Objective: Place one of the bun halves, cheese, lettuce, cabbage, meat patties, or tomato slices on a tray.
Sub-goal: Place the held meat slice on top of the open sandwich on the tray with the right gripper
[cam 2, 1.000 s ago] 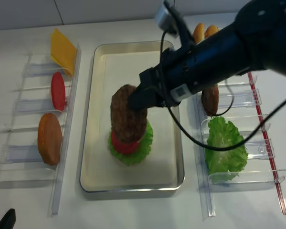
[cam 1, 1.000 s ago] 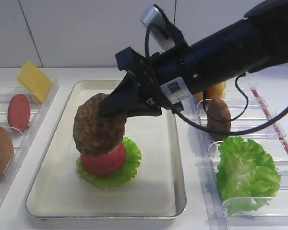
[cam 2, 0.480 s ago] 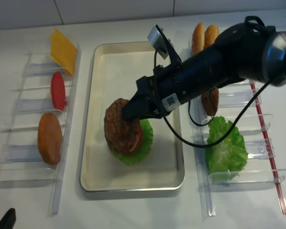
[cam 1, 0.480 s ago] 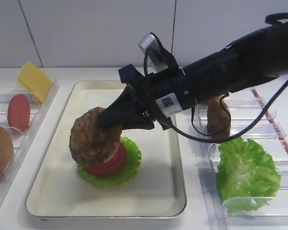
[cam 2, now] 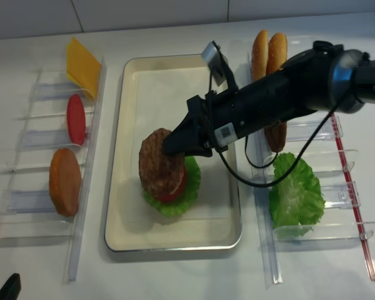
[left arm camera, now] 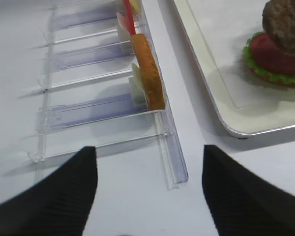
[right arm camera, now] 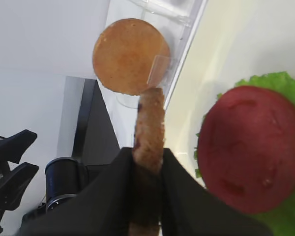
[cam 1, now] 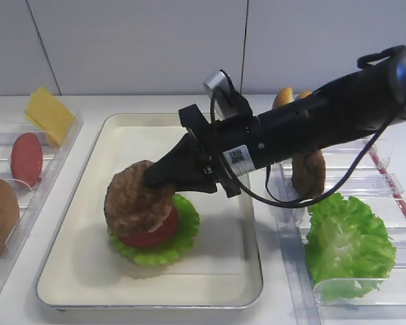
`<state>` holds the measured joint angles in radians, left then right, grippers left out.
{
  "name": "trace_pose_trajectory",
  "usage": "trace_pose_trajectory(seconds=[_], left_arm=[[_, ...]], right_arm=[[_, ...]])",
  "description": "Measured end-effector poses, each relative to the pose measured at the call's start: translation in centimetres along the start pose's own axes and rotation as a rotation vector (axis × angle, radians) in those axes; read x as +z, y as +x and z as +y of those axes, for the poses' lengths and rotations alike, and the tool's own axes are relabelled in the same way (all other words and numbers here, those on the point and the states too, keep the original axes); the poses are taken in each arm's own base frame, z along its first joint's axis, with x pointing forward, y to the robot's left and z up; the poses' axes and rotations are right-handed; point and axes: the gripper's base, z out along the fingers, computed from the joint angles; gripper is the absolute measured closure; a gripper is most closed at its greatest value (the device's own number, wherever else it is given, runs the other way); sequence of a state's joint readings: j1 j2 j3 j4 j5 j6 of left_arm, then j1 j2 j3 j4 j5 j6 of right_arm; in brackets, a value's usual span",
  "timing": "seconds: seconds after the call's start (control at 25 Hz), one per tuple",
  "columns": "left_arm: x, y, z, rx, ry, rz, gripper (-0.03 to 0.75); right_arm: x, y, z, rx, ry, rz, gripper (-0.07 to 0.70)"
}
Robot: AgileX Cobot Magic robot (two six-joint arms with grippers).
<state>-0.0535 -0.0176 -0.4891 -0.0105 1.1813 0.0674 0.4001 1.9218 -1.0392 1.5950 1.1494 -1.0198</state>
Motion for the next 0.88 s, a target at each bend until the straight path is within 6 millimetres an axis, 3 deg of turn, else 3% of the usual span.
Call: trace_pose_trajectory(seconds=[0.4, 0.88], left_arm=[[0.0, 0.0, 0.0, 0.000, 0.000, 0.000, 0.251], [0.0, 0.0, 0.0, 0.000, 0.000, 0.000, 0.251]], right_arm=[[-0.5, -0.4, -2.4, 0.059, 0.017, -0.020, 0.467], [-0.5, -0.4, -2.5, 0.060, 0.019, -0.022, 0.467]])
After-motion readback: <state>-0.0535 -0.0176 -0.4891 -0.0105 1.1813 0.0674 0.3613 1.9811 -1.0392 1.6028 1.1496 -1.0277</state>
